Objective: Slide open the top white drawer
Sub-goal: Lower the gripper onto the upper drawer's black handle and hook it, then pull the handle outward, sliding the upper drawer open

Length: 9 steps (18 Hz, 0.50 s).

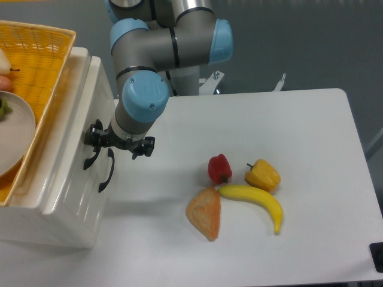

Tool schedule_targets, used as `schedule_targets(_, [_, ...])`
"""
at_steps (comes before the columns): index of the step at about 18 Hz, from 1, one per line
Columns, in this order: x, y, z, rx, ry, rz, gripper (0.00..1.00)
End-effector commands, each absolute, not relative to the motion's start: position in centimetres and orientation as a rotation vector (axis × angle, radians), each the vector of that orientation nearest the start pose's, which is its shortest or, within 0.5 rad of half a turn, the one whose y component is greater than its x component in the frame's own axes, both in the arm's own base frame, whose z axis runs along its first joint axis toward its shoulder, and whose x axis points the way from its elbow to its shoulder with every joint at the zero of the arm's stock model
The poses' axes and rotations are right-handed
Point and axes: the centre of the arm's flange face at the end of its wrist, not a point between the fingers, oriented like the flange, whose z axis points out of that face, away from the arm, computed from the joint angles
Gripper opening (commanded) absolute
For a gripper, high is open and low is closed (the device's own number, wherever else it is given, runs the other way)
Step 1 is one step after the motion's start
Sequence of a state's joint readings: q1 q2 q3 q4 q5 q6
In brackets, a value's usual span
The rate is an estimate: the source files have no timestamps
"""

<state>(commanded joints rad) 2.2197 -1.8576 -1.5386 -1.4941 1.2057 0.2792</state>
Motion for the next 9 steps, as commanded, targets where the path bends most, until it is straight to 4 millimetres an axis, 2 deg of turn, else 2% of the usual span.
schedule_targets(9, [-22.26,56.75,36.03,-3.031,-0.579,-0.596,1.0])
